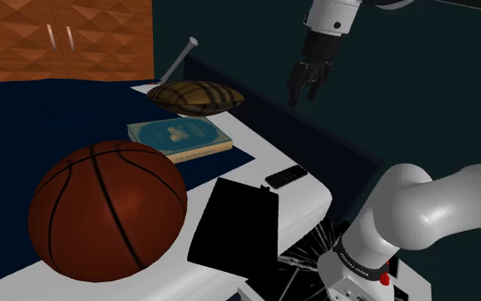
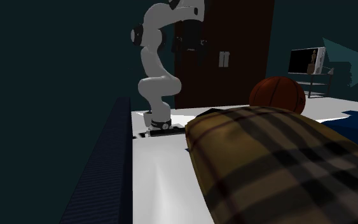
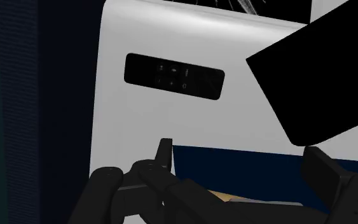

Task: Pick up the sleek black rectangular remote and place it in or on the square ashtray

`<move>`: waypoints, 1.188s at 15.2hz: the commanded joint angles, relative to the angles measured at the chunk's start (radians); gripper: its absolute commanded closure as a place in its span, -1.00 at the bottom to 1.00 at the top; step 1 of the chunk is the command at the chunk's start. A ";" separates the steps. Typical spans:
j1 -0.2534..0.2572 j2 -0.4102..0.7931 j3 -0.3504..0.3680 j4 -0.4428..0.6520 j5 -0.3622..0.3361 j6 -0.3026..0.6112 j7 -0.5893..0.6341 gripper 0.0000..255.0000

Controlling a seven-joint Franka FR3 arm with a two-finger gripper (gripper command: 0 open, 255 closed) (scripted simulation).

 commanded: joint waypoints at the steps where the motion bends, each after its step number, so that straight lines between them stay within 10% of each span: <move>1: 0.000 0.000 0.000 0.000 0.000 0.000 0.000 -1.00; 18: 0.208 -0.115 -0.471 -0.551 -0.338 0.457 -1.052 -1.00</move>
